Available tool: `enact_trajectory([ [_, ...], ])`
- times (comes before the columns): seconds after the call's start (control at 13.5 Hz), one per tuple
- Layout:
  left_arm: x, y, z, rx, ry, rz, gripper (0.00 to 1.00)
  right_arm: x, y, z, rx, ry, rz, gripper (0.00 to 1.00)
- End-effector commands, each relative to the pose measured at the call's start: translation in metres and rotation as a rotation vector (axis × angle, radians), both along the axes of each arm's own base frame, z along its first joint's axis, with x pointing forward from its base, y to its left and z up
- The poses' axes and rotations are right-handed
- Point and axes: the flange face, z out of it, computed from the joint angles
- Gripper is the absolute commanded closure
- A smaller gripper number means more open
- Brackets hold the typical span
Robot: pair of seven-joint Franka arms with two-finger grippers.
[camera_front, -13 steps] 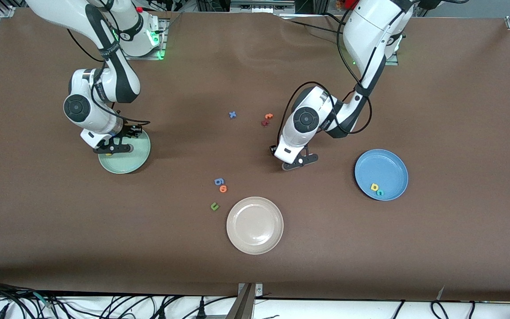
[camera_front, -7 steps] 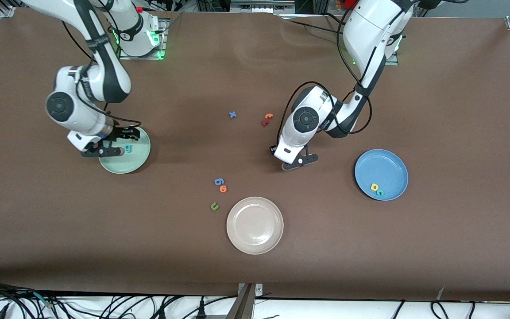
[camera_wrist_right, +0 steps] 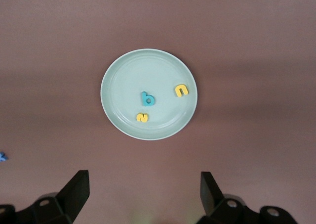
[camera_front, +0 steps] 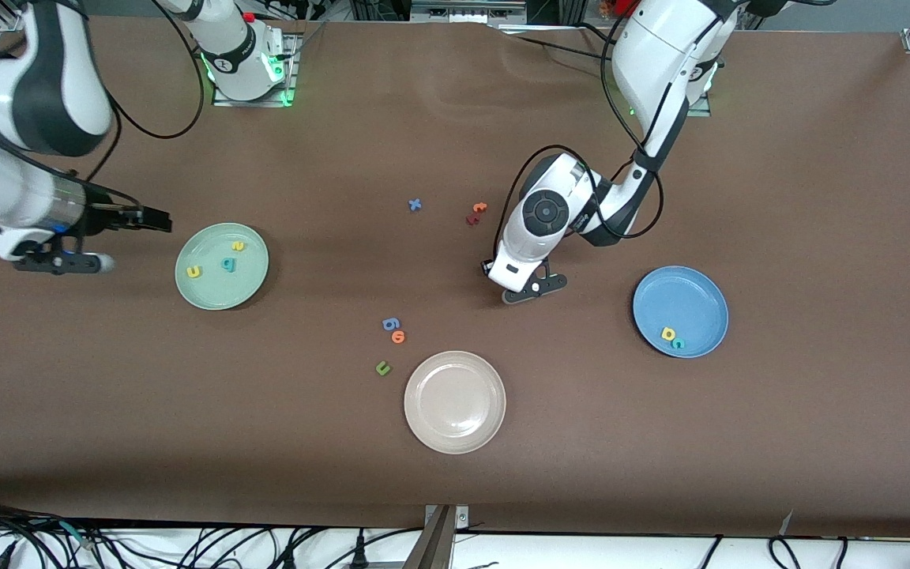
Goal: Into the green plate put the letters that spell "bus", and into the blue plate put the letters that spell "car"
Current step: 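Return the right gripper to rest while the left gripper lifts the r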
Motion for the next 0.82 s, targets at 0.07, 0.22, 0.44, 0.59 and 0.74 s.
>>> enact_trajectory([
  [0.07, -0.001, -0.003, -0.004, -0.006, 0.006, 0.009, 0.89, 0.009, -0.02, 0.062, -0.021, -0.021, -0.024, 0.0],
  [0.22, -0.001, -0.003, -0.004, -0.006, 0.005, 0.005, 0.99, 0.01, -0.022, 0.079, -0.04, -0.038, -0.019, 0.0],
  [0.44, 0.0, -0.003, -0.004, -0.003, 0.005, -0.007, 0.99, 0.004, -0.019, 0.088, -0.04, 0.003, -0.018, 0.0],
  [0.59, 0.009, 0.0, 0.008, 0.008, 0.002, -0.046, 0.99, 0.007, -0.014, 0.089, -0.048, -0.013, -0.008, 0.0],
  [0.74, 0.024, 0.023, 0.015, 0.051, -0.002, -0.121, 0.99, 0.008, -0.014, 0.089, -0.07, -0.017, -0.001, 0.0],
])
